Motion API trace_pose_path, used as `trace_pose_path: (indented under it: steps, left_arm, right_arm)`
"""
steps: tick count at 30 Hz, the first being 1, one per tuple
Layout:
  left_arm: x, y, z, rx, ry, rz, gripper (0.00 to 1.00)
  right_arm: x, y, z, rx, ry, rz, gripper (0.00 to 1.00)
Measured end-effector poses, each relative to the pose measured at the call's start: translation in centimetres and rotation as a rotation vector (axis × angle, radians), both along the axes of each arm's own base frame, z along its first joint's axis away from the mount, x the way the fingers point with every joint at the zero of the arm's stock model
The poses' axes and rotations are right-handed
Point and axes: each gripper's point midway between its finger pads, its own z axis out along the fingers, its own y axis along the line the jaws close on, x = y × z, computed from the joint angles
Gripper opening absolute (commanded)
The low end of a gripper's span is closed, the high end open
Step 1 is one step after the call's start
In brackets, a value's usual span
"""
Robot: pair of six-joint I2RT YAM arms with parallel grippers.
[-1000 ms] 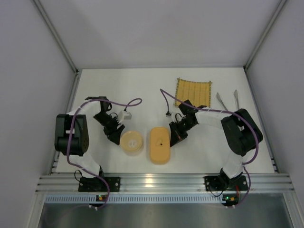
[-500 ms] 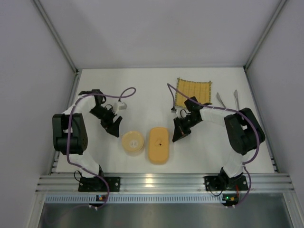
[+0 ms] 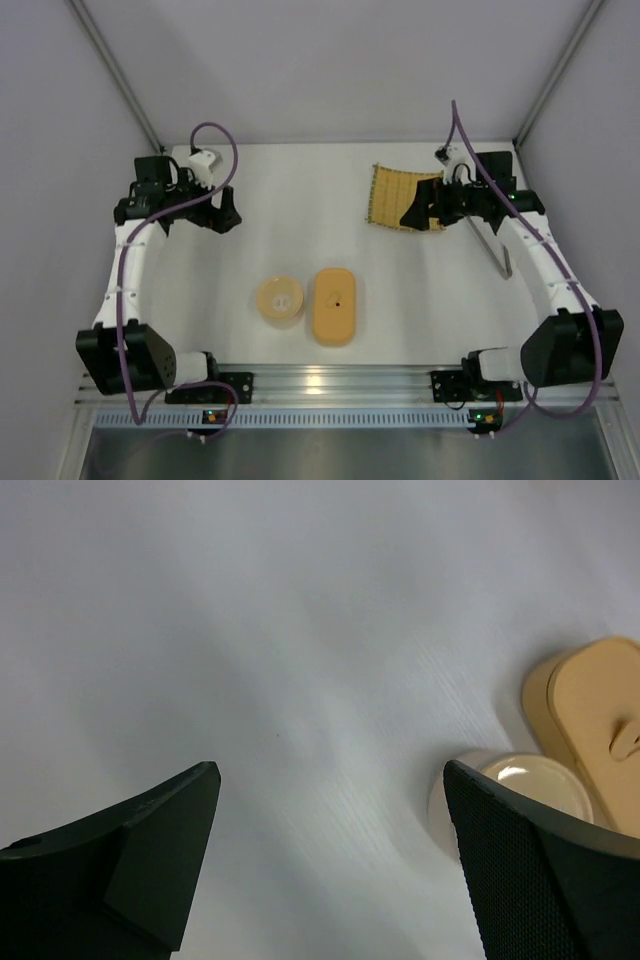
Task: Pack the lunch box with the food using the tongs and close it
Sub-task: Reset both arms
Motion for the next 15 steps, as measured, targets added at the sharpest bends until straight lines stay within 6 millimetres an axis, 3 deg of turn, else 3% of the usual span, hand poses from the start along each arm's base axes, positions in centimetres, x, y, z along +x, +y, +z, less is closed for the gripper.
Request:
trace_pose_path:
  steps: [3, 6, 15]
  left_arm:
    - [-0.7, 0.2, 2.8, -0.029, -0.095, 0.100, 0.98]
    - [-0.9, 0.9, 3.9, -0.035, -0.135, 0.183, 0.98]
    - [-2.8, 3.9, -1.2, 0.056, -0.063, 0.382, 0.98]
  right_arm:
    - [0.2, -2.2, 1.7, -0.032, -0.069, -0.092, 0.99]
    - [0.0, -4.0, 2.2, -0.078, -0.115, -0.172, 0.99]
    - [-1.9, -6.6, 0.2, -0.167, -0.125, -0.284, 0.99]
